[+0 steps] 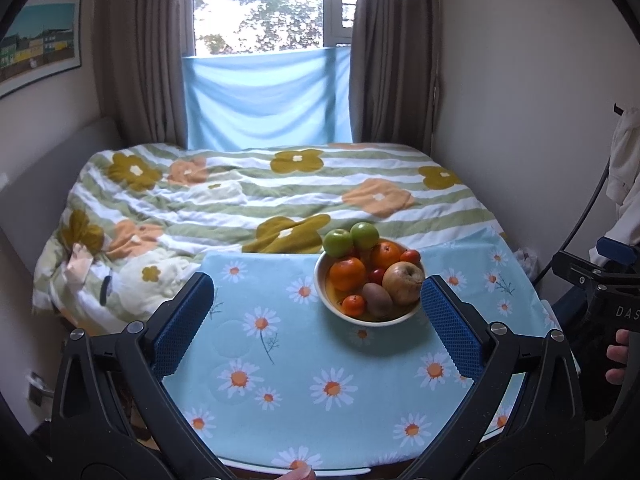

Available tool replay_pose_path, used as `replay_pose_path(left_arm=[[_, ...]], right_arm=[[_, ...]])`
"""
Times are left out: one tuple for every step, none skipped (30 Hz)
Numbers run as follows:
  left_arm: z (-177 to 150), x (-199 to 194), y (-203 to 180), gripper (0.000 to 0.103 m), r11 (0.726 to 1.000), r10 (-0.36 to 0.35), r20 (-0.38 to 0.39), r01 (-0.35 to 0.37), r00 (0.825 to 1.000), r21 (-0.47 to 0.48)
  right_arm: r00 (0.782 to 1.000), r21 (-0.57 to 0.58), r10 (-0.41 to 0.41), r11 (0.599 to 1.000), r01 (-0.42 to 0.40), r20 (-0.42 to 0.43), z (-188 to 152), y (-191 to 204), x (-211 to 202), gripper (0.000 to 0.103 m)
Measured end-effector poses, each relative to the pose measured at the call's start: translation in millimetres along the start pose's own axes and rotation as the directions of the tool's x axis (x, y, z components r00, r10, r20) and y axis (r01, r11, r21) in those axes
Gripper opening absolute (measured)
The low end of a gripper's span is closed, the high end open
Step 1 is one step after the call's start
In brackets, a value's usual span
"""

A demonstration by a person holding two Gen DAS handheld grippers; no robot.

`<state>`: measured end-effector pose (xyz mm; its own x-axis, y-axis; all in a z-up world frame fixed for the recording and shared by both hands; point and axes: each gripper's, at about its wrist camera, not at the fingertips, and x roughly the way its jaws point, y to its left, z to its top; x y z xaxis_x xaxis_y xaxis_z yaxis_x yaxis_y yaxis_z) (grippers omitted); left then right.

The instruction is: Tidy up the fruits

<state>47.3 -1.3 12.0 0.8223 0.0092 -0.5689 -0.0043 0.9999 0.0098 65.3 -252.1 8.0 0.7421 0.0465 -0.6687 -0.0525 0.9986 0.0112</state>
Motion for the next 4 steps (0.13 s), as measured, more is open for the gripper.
replay_pose_path(left_arm=[[0.0,0.4,0.0,0.103,1.000,0.004,-0.001,-0.004,1.000,0.003],[0.1,0.6,-0.3,0.103,1.000,0.008,0.000,-0.008,1.000,0.005],[-0.2,0.2,-0.1,0.103,1.000,0.011,0.003,-0.011,1.000,0.007],[0.0,0.1,-0.1,0.103,1.000,0.014,0.004,-0.014,1.000,0.008]], right_arm=[[1.000,0.000,-0.001,1.000,0.001,0.001,-0.1,0.1,-0.1,0.103],[1.000,-0.001,-0.001,1.000,0.001,0.001,0.2,-0.5,-0.3,0.103],[1.000,0.000,-0.001,1.000,0.001,0.001,0.5,-0.8,-0.3,0.103],[1.000,0.001,0.000,1.000,0.000,0.002,0.0,0.0,-0.1,0.103]])
